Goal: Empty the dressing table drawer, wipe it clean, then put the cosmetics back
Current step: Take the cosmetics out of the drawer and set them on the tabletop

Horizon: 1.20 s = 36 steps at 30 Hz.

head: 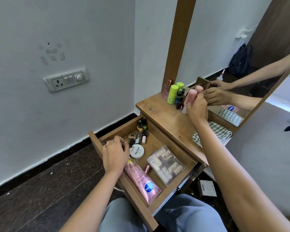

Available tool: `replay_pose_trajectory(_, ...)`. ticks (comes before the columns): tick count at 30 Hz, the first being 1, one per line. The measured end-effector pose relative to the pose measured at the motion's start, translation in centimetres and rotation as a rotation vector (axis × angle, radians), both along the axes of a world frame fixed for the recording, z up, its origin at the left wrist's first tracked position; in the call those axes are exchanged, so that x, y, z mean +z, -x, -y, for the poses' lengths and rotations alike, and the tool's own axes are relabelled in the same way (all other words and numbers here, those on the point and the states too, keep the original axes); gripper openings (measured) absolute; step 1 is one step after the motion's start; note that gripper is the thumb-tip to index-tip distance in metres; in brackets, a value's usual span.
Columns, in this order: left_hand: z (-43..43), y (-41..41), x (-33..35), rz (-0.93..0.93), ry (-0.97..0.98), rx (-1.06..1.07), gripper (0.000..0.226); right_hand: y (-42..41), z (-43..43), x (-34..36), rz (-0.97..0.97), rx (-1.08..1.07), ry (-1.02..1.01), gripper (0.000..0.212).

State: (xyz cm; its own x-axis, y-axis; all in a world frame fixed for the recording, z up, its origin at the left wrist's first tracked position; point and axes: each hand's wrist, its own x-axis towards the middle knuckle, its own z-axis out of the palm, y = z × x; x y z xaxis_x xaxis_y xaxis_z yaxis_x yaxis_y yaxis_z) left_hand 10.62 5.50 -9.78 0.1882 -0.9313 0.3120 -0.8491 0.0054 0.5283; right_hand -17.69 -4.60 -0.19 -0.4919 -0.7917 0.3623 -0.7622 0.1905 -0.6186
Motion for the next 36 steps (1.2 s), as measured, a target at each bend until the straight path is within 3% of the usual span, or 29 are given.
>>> replay_pose_trajectory(3,0.0,0.0,0.1,0.000,0.000,-0.003,0.017,0.0,-0.4,0.4,0.022,-0.023,-0.001,0.044)
replay_pose_trajectory(7,0.0,0.0,0.1,0.002,-0.002,0.001,0.016,-2.0,-2.6,0.7,0.018,-0.036,0.104,0.032)
replay_pose_trajectory(11,0.0,0.1,0.2,0.001,-0.011,0.007,0.016,-8.1,-5.1,-1.8,-0.122,0.363,-0.034,0.023)
replay_pose_trajectory(14,-0.1,0.2,0.3,0.019,-0.018,0.003,0.015,-11.7,-3.8,-4.9,-0.253,0.582,-0.199,0.031)
replay_pose_trajectory(17,-0.2,0.2,0.5,0.040,-0.035,0.000,0.016,-13.6,-1.4,-7.2,-0.366,0.556,-0.274,0.038)
replay_pose_trajectory(23,0.0,0.1,0.3,0.028,-0.035,-0.002,0.016,-15.5,1.0,-9.3,-0.576,0.469,-0.287,0.031)
replay_pose_trajectory(36,0.4,0.0,0.1,0.044,-0.061,0.012,0.017,-16.5,0.7,-8.2,-0.689,0.475,-0.267,0.022)
